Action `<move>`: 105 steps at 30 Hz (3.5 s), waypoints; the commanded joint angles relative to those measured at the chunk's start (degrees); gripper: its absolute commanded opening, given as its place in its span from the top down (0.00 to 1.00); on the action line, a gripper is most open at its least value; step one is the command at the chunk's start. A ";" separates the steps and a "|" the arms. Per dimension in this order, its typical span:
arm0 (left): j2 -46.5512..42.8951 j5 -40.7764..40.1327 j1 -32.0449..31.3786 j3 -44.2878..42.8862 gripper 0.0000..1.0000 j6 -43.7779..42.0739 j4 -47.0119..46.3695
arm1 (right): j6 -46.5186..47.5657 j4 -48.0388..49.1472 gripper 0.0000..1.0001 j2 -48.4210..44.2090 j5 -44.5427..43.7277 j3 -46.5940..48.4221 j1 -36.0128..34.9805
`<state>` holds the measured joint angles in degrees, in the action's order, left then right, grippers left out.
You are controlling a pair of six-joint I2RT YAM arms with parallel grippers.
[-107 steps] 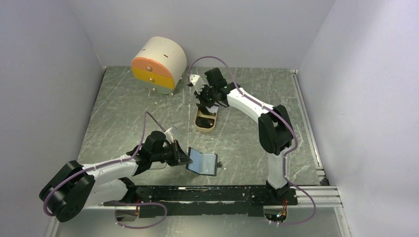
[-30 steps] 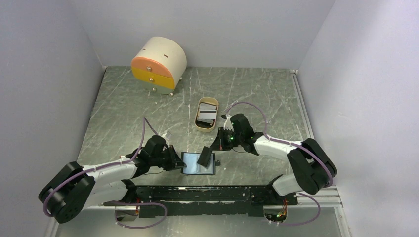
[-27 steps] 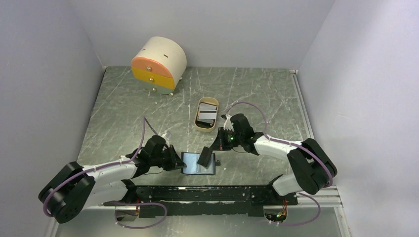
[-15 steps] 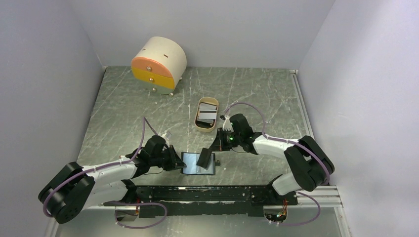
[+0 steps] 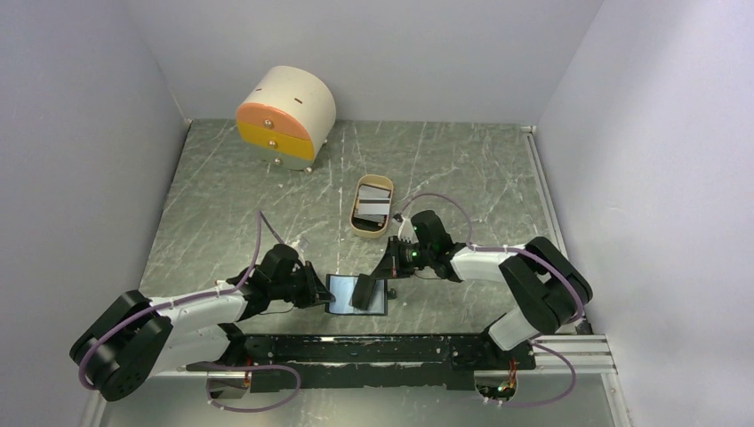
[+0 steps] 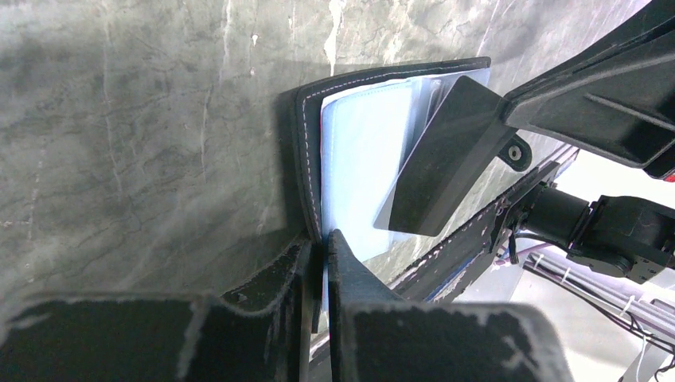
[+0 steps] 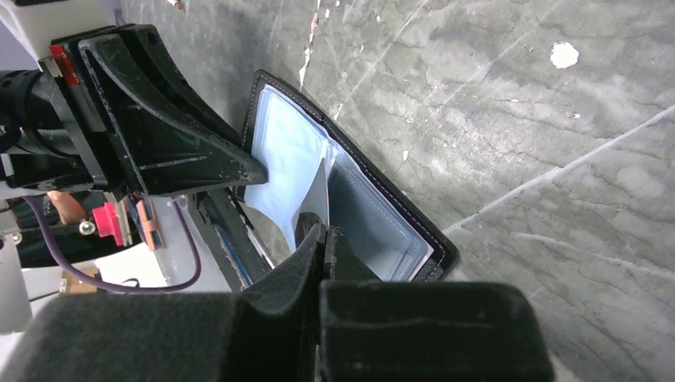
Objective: Put the credit cards into the card holder
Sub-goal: Insert the credit card into the card holder.
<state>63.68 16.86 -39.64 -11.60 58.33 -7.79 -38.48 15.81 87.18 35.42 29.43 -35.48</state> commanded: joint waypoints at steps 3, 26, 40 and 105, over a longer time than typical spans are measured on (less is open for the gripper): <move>0.56 -0.84 -0.19 -0.40 0.86 -0.19 -1.00 | 0.36 0.58 1.00 0.99 1.15 0.40 -0.33; 0.81 1.20 -0.23 -1.43 0.85 -1.90 -3.10 | 6.07 -8.07 1.00 9.14 0.26 8.86 -3.96; 0.35 2.83 -0.25 -0.29 0.83 -0.28 -5.24 | 3.71 -20.41 0.60 2.50 -16.37 13.31 -6.37; 0.81 8.16 -0.32 2.13 0.84 2.90 -15.48 | -30.43 14.38 0.46 -5.71 -26.68 -6.96 -20.30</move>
<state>63.94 23.62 -39.64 -8.82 61.56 -21.21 -65.82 23.88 81.80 8.12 23.94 -55.33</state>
